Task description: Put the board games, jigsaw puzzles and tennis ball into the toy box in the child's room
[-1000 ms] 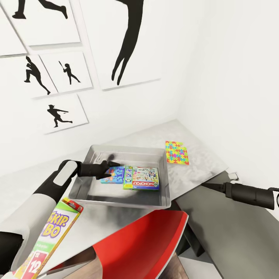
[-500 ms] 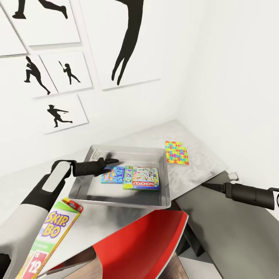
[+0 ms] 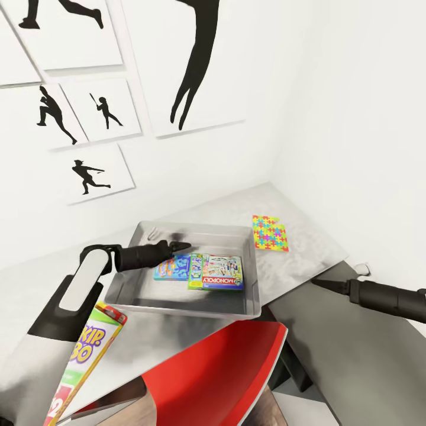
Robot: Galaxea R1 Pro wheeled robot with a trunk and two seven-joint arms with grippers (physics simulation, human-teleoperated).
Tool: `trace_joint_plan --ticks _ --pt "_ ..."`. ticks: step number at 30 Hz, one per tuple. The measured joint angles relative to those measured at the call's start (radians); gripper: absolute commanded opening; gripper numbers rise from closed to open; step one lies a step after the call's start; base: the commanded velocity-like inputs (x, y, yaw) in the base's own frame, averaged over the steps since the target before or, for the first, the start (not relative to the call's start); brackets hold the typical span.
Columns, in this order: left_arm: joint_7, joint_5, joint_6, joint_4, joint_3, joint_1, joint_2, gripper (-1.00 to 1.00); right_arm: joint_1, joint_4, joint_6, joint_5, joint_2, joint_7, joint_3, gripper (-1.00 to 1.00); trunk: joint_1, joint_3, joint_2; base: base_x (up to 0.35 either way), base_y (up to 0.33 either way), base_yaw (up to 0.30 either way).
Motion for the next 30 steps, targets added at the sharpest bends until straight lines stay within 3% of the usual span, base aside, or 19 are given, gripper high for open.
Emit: trace_joint_plan --ticks 12,14,15,17,20,23,30 --pt "0.118 0.027 -0.001 -0.112 -0.004 0.052 -0.097 1.00 0.015 -0.009 0.000 0.001 -0.001 0.001 -0.058 1.00 0.000 0.000 0.000 0.000 0.000 0.000" --pt "0.170 0.031 -0.001 -0.135 -0.005 0.064 -0.134 1.00 0.017 -0.010 0.000 0.001 -0.001 0.001 -0.069 1.00 0.000 0.000 0.000 0.000 0.000 0.000" --pt "0.171 0.030 -0.001 -0.135 -0.005 0.064 -0.135 1.00 0.017 -0.010 0.000 0.001 -0.001 0.001 -0.069 1.00 0.000 0.000 0.000 0.000 0.000 0.000" --pt "0.233 0.033 -0.003 -0.155 -0.007 0.079 -0.170 1.00 0.018 -0.010 0.000 0.001 -0.001 0.001 -0.076 1.00 0.000 0.000 0.000 0.000 0.000 0.000" --pt "0.266 0.034 -0.004 -0.164 -0.009 0.086 -0.186 1.00 0.019 -0.011 0.000 0.001 -0.001 0.001 -0.078 1.00 0.000 0.000 0.000 0.000 0.000 0.000" --pt "0.337 0.038 -0.007 -0.188 -0.019 0.100 -0.216 1.00 0.021 -0.011 0.000 0.001 -0.001 0.001 -0.084 1.00 0.000 0.000 0.000 0.000 0.000 0.000" --pt "0.383 0.040 -0.009 -0.204 -0.039 0.107 -0.236 1.00 0.023 -0.011 0.000 0.001 -0.001 0.001 -0.090 1.00 0.000 0.000 0.000 0.000 0.000 0.000"
